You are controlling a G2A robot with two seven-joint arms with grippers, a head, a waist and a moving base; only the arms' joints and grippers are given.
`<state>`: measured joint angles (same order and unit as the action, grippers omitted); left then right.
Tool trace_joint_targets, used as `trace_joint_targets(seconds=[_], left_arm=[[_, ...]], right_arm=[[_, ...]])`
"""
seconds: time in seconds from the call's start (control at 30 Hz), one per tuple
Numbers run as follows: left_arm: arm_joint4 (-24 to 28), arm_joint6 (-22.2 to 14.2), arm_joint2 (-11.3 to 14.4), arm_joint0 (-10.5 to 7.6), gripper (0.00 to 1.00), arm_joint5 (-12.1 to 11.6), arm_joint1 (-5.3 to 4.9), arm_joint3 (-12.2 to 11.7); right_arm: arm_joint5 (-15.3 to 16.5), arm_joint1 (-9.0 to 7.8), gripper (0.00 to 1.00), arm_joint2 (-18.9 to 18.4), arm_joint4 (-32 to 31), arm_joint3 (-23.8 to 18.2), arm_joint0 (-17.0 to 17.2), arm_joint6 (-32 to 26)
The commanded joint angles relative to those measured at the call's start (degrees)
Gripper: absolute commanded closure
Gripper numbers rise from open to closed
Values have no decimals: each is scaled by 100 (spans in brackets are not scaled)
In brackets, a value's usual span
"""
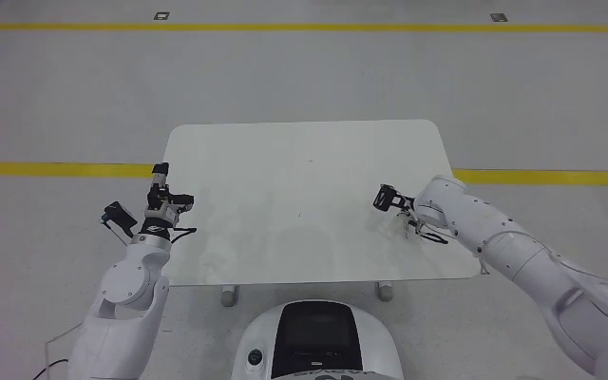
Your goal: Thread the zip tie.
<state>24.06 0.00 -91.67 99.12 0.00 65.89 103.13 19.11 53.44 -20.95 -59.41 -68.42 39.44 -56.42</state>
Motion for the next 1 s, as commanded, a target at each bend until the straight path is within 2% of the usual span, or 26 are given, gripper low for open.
trace_joint_targets(seconds=[0.0,0.33,0.57,0.73,0.97], left_arm=[[0,0,0,0,0,0,0,0],[0,0,0,0,0,0,0,0],[0,0,0,0,0,0,0,0],[0,0,0,0,0,0,0,0],[0,0,0,0,0,0,0,0]], right_arm=[[4,-83,100,-132,-28,-162,78,-13],[37,-639,100,-861,30,-1043,601,271],[37,-1005,100,-1314,223,-1501,968,555],[37,-1212,100,-1583,508,-1644,1181,949],[37,-1444,100,-1942,1292,-1567,1481,1829]])
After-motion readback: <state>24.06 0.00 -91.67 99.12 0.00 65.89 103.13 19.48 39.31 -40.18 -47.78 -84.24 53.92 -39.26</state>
